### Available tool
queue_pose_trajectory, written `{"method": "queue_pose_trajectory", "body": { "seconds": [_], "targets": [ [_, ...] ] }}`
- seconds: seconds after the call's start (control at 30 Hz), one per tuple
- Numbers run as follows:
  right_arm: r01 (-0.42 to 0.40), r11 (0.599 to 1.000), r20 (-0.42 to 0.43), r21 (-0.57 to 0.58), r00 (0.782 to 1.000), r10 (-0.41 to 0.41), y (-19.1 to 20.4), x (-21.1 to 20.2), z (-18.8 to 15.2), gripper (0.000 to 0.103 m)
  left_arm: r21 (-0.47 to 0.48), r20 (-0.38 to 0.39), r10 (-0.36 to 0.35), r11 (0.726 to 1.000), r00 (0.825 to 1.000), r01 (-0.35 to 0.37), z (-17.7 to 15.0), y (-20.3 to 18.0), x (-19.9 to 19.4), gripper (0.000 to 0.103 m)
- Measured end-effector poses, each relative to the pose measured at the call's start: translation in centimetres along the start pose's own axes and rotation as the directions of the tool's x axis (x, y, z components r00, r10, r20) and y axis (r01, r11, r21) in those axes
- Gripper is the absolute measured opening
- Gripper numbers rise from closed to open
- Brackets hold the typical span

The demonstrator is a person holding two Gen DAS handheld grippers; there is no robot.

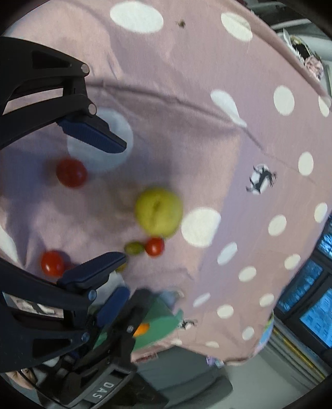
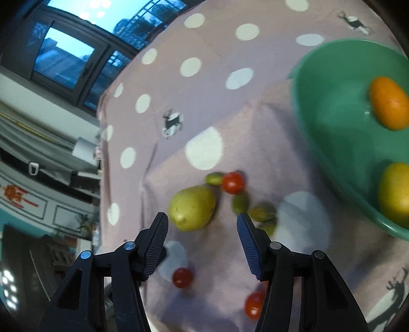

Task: Organize fruits
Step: 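Lower the right gripper around the green pear and close on it, then lift the pear with the right gripper and carry it toward the bowl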

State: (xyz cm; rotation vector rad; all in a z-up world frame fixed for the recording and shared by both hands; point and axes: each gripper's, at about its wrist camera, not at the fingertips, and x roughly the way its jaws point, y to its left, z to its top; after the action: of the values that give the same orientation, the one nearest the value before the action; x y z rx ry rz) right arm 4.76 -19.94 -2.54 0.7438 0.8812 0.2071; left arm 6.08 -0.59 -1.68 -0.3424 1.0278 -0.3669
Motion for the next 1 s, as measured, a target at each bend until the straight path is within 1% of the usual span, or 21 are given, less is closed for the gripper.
{"method": "queue_pose_trajectory", "body": {
  "seconds": [0.07,0.1,0.13,0.2,0.3,0.4,0.53,0.57,0.63,0.7,0.73,0.83,0.93,1.0],
  "targets": [
    [-0.016,1.0,-0.006,0.002,1.0,0.016,0.4,0.5,0.5,0.057,-0.009,0.013,-0.043,0.999,0.999,0.043,0.3,-0.2,0.3,0.079],
    [-0.026,1.0,-0.01,0.004,1.0,0.026,0.8,0.9,0.9,0.057,-0.011,0.022,-0.051,0.999,0.998,0.052,0.5,-0.3,0.5,0.079],
    [-0.031,1.0,-0.015,0.004,0.999,0.031,1.0,1.3,1.1,0.057,-0.014,0.028,-0.051,0.999,0.998,0.051,0.6,-0.4,0.8,0.078],
    [-0.033,0.999,-0.035,-0.007,0.999,0.032,1.6,2.3,1.6,0.057,-0.036,0.027,-0.026,0.999,0.999,0.027,1.1,0.0,1.6,0.075],
    [-0.022,1.0,-0.043,-0.018,0.999,0.021,2.0,3.6,2.2,0.057,-0.092,0.037,-0.026,0.995,0.999,0.03,1.7,0.8,2.1,0.072],
    [-0.01,0.999,-0.038,-0.031,0.999,0.008,2.3,4.7,2.8,0.057,-0.126,0.084,-0.021,0.992,0.996,0.032,2.6,1.5,2.1,0.072],
    [-0.028,0.999,-0.052,-0.039,0.998,0.026,2.7,6.6,4.0,0.057,-0.131,0.136,0.03,0.991,0.99,-0.012,3.9,1.7,2.4,0.072],
    [-0.036,0.998,-0.056,-0.043,0.998,0.034,2.8,7.0,4.3,0.057,-0.14,0.148,0.031,0.99,0.988,-0.01,4.1,1.9,2.5,0.072],
    [-0.045,0.998,-0.069,-0.045,0.997,0.042,2.7,8.2,5.0,0.057,-0.17,0.166,0.004,0.985,0.986,0.025,4.3,2.6,2.8,0.071],
    [-0.035,0.998,-0.08,-0.047,0.996,0.031,2.6,9.2,5.4,0.057,-0.192,0.154,-0.019,0.98,0.988,0.049,4.6,3.1,3.6,0.07],
    [-0.023,0.999,-0.086,-0.048,0.996,0.019,2.5,9.4,5.5,0.057,-0.194,0.143,-0.016,0.98,0.99,0.044,4.7,3.1,3.9,0.069],
    [0.037,0.997,-0.097,-0.062,0.994,-0.043,2.4,10.4,5.5,0.057,-0.174,0.101,0.024,0.985,0.995,-0.006,4.6,3.0,4.9,0.065],
    [0.075,0.994,-0.097,-0.077,0.992,-0.082,2.4,11.2,5.7,0.061,-0.167,0.086,0.024,0.986,0.996,-0.009,4.7,2.9,5.4,0.059],
    [0.076,0.994,-0.092,-0.083,0.992,-0.084,2.4,11.4,5.8,0.062,-0.165,0.071,0.011,0.986,0.997,0.001,4.6,3.0,5.7,0.054]
  ]
}}
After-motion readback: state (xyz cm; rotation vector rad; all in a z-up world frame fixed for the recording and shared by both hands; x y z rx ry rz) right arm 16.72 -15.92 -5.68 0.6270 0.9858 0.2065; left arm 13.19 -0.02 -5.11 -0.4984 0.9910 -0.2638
